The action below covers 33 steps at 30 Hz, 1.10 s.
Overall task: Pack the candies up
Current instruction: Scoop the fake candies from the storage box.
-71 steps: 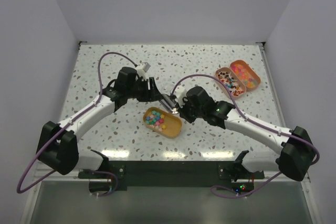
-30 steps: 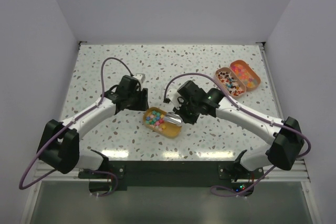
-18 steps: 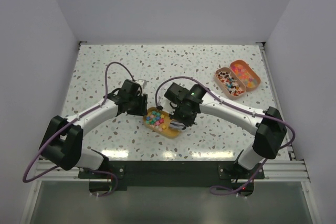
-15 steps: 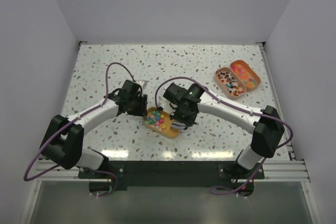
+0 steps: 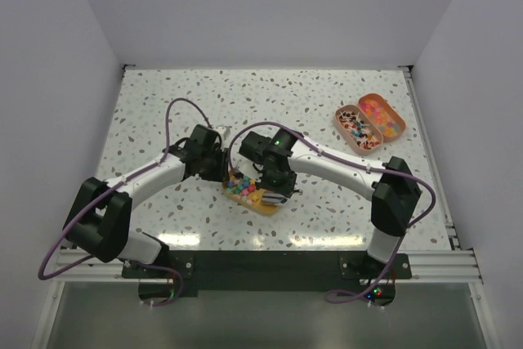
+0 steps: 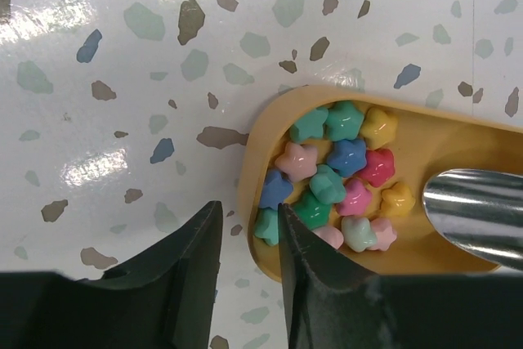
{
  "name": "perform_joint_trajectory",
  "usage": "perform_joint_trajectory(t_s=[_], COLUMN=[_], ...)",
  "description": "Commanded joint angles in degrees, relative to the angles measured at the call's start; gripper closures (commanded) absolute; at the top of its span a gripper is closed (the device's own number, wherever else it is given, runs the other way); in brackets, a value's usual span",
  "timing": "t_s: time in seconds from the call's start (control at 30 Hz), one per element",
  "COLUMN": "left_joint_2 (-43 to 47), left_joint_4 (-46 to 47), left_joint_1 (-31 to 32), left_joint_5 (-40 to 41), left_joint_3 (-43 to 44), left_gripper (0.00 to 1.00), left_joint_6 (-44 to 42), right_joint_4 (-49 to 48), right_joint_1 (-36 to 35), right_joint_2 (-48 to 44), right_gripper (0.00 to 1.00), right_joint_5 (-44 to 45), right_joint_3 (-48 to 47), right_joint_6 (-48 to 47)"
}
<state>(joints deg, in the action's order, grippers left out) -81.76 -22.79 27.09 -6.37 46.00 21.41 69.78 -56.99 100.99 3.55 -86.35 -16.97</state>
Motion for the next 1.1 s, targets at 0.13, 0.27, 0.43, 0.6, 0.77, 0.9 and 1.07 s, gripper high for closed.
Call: perform_joint_trajectory(t_s=[0.13, 0.27, 0.43, 0.6, 0.77, 0.9, 1.07], left_joint_2=[-1.1, -2.2, -3.3, -3.5, -3.1, -2.9, -1.5], left_joint_4=[2.0, 1.8, 1.3, 1.3, 1.3, 1.5, 2.4], left_joint_1=[0.2, 0.2, 0.2, 0.2, 0.2, 0.2, 0.2], left_joint_5=[-2.4, -2.2, -2.1, -2.3, -2.2, -2.2, -2.2], left_joint_3=[-0.2, -0.2, 0.1, 0.1, 0.1, 0.2, 0.1], left_gripper=[0.66, 0.66, 0.76, 0.86, 0.92, 0.96, 1.0], left_joint_6=[-0.8, -0.5, -0.1, 0.5, 1.8, 2.4, 2.8], right_joint_4=[3.6, 3.6, 3.0, 1.9, -0.3, -1.2, -2.5], right_joint_1=[-0.6, -0.7, -0.7, -0.6, -0.7, -0.7, -0.7], right_joint_2=[2.8, 3.9, 5.0, 6.3, 8.1, 10.1, 13.0], right_gripper=[1.0, 1.0, 1.0, 1.0, 1.0, 1.0, 1.0], right_joint_5=[-0.6, -1.3, -1.9, -2.8, -3.5, -3.5, -3.5], right_joint_3=[-3.7, -4.5, -5.4, -6.2, -8.0, -9.7, -12.3], right_joint_6=[-2.1, -2.2, -2.1, -0.8, 1.9, 5.1, 7.7])
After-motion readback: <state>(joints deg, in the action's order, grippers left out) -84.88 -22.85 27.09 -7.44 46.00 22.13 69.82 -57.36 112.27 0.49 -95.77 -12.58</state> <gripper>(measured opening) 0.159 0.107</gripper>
